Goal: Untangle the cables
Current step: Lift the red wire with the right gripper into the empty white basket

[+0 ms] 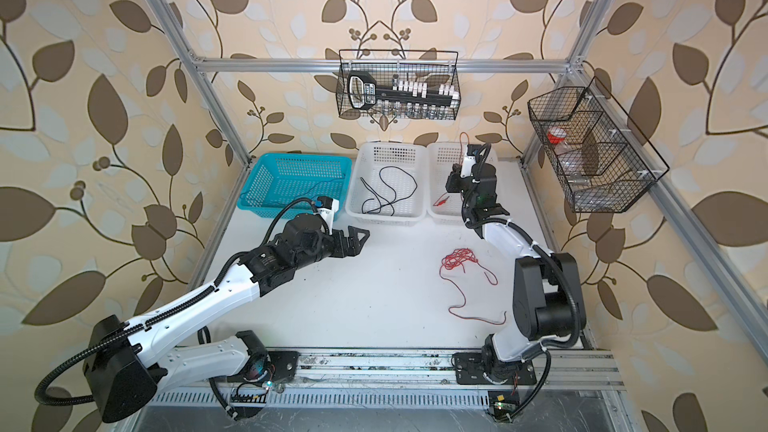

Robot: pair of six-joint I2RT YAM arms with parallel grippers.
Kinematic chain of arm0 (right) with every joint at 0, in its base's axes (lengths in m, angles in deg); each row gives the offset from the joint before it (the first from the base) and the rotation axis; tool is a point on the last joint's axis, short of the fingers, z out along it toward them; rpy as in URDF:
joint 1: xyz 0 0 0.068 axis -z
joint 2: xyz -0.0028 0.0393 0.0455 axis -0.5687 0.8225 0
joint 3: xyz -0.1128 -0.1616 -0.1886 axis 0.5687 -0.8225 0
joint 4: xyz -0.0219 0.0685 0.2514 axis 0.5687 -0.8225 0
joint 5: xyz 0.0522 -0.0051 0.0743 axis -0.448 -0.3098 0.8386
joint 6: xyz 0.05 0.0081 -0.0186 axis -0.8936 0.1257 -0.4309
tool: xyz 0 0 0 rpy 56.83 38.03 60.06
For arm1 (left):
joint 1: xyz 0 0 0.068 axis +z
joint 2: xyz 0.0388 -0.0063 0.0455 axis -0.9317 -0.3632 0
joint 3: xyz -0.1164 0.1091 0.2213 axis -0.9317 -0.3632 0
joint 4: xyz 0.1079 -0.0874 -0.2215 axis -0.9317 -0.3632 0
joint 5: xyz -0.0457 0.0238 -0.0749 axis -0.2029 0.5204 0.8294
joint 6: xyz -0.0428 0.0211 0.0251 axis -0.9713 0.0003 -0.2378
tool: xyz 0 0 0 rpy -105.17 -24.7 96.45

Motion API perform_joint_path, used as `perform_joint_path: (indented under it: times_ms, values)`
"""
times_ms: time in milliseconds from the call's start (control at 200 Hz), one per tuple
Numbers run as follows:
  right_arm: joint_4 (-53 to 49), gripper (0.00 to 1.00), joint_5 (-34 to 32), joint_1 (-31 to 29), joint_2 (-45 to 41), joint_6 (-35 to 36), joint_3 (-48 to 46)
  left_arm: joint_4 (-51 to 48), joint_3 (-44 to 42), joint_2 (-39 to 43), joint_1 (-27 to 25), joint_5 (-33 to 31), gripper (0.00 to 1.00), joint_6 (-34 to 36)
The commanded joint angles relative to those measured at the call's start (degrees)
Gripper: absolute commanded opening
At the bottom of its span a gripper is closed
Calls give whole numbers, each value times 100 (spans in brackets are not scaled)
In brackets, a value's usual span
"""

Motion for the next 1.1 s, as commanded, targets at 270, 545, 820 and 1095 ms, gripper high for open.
perform_joint_path:
  times_ms: [270, 545, 820, 1095]
  values:
    - [4, 7, -177, 256, 1069, -380, 328, -82, 100, -335, -42, 265, 99, 263]
    - [-209, 38, -191, 282, 889, -336, 307, -78, 484, -1131, -128, 829, 99, 492]
    - [-675, 70, -282, 284, 460, -296, 333, -225, 930, -1742, -470, 565, 99, 720]
    - [-1518, 68, -299, 273, -470, -544, -158, -186, 1068, -2027, -577, 464, 99, 731]
